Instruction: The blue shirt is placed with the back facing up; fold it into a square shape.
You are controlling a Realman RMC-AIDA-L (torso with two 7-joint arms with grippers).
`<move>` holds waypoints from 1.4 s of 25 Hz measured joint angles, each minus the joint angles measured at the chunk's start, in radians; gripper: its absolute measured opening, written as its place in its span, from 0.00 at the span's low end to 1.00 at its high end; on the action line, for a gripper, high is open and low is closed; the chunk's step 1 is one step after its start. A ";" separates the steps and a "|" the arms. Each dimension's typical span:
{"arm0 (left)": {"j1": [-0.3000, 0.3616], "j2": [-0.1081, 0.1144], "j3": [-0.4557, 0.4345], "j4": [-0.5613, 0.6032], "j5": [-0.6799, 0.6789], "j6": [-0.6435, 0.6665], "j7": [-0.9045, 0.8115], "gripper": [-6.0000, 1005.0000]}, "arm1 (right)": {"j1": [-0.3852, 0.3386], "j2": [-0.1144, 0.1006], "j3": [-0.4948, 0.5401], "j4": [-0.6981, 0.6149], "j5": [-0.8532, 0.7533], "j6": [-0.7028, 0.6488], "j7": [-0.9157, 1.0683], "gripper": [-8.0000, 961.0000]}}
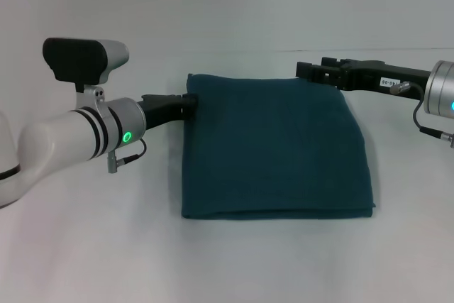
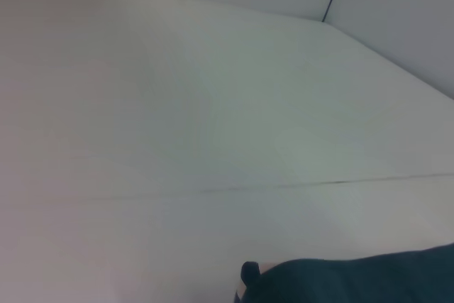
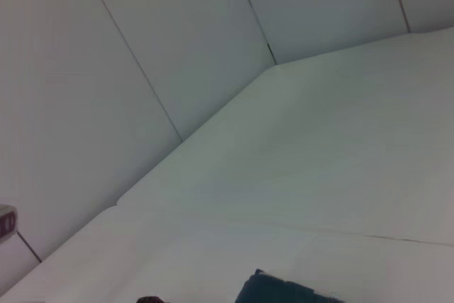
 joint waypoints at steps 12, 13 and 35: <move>0.004 0.000 -0.002 0.019 -0.006 -0.004 -0.005 0.11 | 0.000 0.000 0.000 0.001 0.000 0.001 0.000 0.81; 0.009 0.000 -0.004 0.027 -0.006 -0.001 -0.007 0.12 | 0.000 0.000 0.001 0.001 0.000 0.001 0.000 0.81; 0.361 -0.003 -0.010 0.396 -0.161 0.978 -0.133 0.74 | -0.113 -0.008 0.127 -0.012 0.046 -0.447 -0.312 0.97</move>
